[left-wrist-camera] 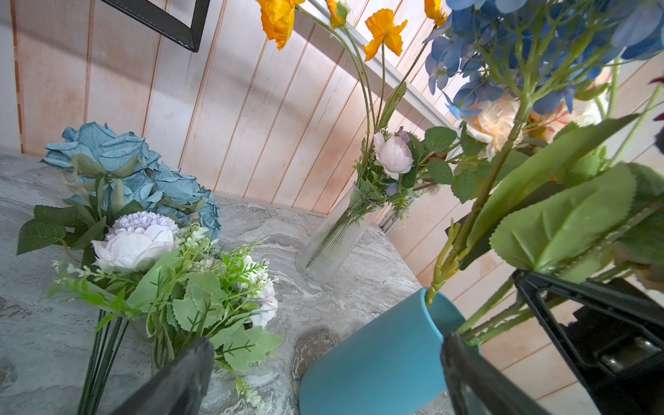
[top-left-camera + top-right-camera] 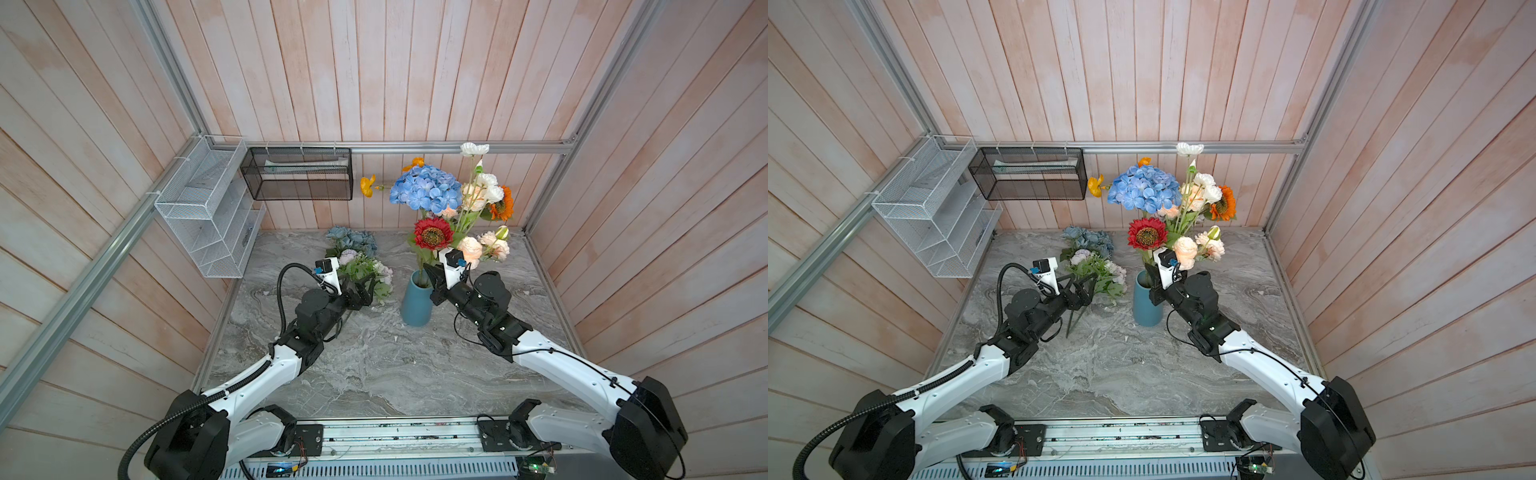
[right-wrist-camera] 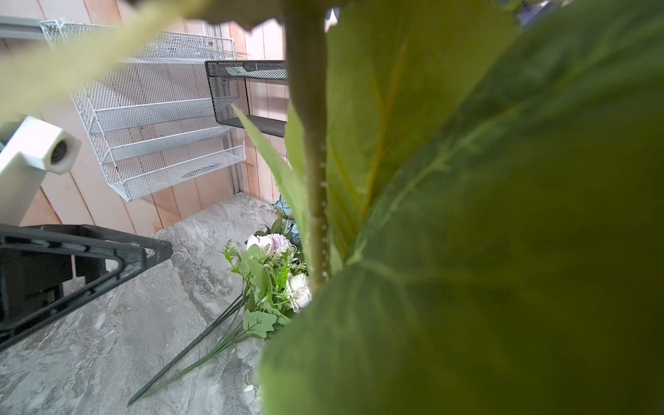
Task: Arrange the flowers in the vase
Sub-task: 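Open the right gripper at the vase while the left reaches to the white-lilac bouquet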
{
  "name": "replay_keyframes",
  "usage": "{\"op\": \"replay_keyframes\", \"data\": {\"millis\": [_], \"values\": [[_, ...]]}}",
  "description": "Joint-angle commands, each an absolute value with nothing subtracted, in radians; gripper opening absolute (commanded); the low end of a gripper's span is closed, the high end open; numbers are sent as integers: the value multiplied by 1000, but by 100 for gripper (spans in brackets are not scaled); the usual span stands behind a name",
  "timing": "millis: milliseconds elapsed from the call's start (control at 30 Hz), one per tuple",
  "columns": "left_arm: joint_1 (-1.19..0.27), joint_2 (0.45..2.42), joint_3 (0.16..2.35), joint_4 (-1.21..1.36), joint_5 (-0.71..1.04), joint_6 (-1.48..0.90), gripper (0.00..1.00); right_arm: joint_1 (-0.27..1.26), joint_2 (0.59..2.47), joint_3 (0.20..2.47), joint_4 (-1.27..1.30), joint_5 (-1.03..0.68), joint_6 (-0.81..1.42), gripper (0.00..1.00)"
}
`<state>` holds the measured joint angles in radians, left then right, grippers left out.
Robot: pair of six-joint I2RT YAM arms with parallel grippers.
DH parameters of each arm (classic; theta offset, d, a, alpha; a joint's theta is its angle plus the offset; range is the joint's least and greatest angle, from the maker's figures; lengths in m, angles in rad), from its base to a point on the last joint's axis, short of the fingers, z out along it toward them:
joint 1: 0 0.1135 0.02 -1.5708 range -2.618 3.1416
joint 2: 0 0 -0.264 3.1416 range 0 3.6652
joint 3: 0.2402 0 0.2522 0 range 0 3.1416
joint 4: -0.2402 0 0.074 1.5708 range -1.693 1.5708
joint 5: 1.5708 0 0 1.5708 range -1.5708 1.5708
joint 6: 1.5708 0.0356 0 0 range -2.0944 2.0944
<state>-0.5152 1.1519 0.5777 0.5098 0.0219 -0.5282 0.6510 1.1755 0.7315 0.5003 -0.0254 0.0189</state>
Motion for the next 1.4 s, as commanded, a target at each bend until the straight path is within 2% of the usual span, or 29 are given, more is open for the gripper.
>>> {"op": "replay_keyframes", "data": {"millis": [0, 367, 600, 800, 1100, 1367], "values": [[-509, 1144, 573, 517, 26, -537, 100, 649, 1175, 702, 523, -19, 95, 5], [-509, 1147, 569, 525, 32, -548, 100, 648, 1134, 648, 519, 21, 133, 25], [-509, 1149, 568, 530, 37, -558, 100, 648, 1116, 649, 503, 27, 139, 28], [-509, 1145, 568, 523, 29, -558, 100, 648, 1083, 684, 427, -31, 169, 37], [-500, 1143, 570, 517, 17, -563, 100, 650, 1020, 701, 338, -105, 204, 38], [-441, 1098, 564, 483, 12, -573, 100, 650, 950, 709, 285, -95, 193, 38]]}}
